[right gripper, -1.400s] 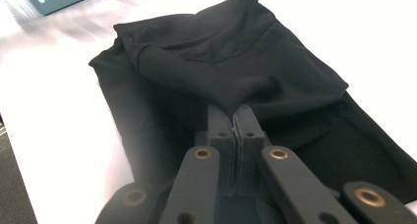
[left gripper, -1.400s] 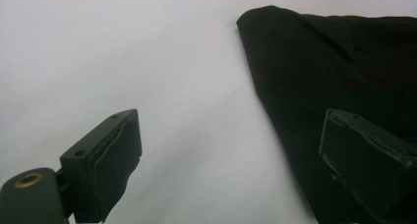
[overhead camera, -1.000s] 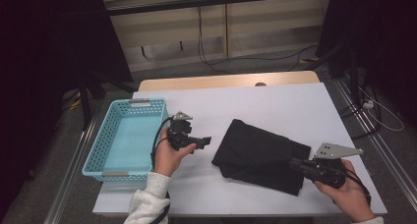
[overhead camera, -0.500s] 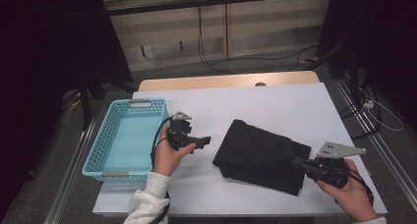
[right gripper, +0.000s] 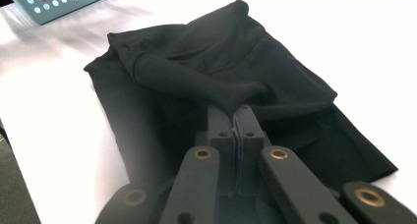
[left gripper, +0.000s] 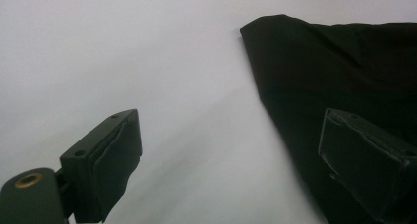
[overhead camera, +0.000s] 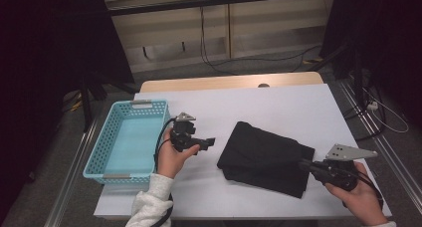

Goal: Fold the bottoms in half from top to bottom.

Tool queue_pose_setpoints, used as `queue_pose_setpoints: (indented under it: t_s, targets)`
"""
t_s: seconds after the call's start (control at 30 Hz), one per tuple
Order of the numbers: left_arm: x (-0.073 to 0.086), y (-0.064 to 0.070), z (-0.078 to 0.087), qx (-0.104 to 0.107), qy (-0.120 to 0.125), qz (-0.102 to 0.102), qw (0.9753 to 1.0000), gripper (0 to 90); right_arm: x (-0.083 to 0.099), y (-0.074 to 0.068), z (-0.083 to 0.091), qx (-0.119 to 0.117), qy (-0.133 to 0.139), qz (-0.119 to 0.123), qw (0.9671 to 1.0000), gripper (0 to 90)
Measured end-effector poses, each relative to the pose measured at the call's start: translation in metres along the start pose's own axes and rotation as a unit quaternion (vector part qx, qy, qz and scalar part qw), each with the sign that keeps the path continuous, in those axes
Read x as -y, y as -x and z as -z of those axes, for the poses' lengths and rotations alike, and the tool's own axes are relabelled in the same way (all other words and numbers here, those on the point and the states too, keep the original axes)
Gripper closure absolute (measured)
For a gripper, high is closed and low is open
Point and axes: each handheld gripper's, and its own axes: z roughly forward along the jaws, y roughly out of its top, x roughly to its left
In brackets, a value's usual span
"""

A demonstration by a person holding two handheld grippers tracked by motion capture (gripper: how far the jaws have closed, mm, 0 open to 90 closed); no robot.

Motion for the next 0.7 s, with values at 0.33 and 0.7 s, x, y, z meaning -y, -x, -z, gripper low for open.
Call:
queue_pose_setpoints:
  t_s: [0.33, 0.7]
  targets:
    - [-0.001, 0.004, -0.001, 0.0, -0.002, -0.005, 1.0, 8.9, 0.006, -0.005, 0.015, -0.008, 0.007, 0.008, 0.9999, 71.4]
    - [0.002, 0.008, -0.002, 0.001, -0.009, -0.009, 0.9999, 8.9, -0.002, 0.025, -0.02, 0.065, -0.032, 0.003, 0.9974, 53.5]
